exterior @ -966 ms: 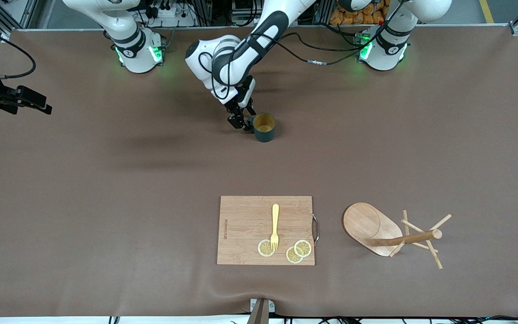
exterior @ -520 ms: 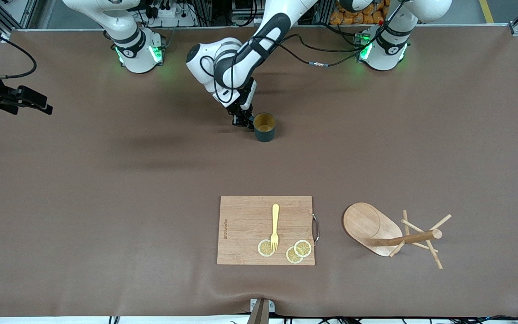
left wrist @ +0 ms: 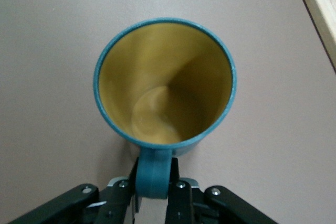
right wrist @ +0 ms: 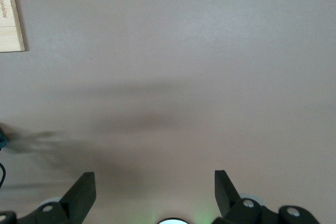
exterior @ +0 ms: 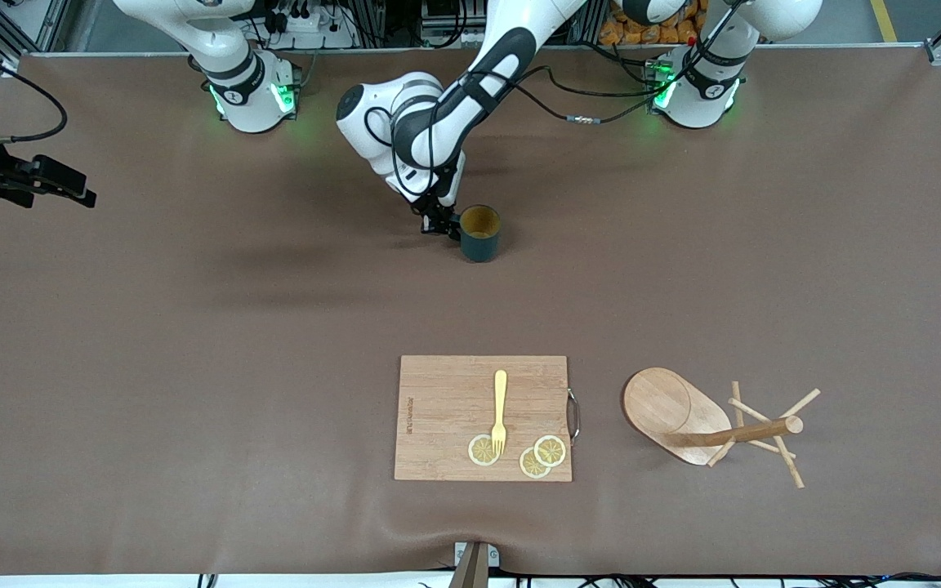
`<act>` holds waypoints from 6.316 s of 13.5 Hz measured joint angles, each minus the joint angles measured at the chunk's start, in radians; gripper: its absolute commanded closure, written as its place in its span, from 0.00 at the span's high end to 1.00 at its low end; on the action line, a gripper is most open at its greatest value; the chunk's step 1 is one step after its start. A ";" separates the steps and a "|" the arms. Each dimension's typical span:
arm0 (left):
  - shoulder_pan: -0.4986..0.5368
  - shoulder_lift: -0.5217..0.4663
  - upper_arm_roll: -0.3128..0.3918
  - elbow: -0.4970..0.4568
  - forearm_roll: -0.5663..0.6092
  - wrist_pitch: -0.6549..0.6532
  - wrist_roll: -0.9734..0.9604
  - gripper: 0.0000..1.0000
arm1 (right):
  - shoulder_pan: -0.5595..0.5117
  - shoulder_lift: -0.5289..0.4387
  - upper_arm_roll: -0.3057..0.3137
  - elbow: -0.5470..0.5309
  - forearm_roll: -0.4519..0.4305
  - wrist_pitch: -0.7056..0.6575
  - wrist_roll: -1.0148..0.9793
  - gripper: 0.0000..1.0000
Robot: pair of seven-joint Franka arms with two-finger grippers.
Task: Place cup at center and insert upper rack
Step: 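Lower the left gripper and grasp the mug by its handle, then lift the mug and carry it to the wooden mug tree, then hook the mug handle onto a mug tree peg with the left gripper, then open the left gripper to release the mug on the peg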
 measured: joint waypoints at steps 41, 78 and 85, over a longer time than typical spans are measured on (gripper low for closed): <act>1.280 -0.196 0.010 -0.045 -1.770 -0.358 1.643 0.00 | 0.056 -0.001 0.005 0.002 -0.008 0.008 0.049 1.00; 1.352 -0.063 0.012 -0.045 -1.776 -0.371 1.947 0.36 | 0.065 -0.001 0.016 0.001 -0.008 0.007 0.079 1.00; 1.353 -0.068 0.006 -0.021 -1.776 -0.421 1.947 1.00 | 0.064 -0.001 0.015 0.001 -0.009 0.007 0.079 1.00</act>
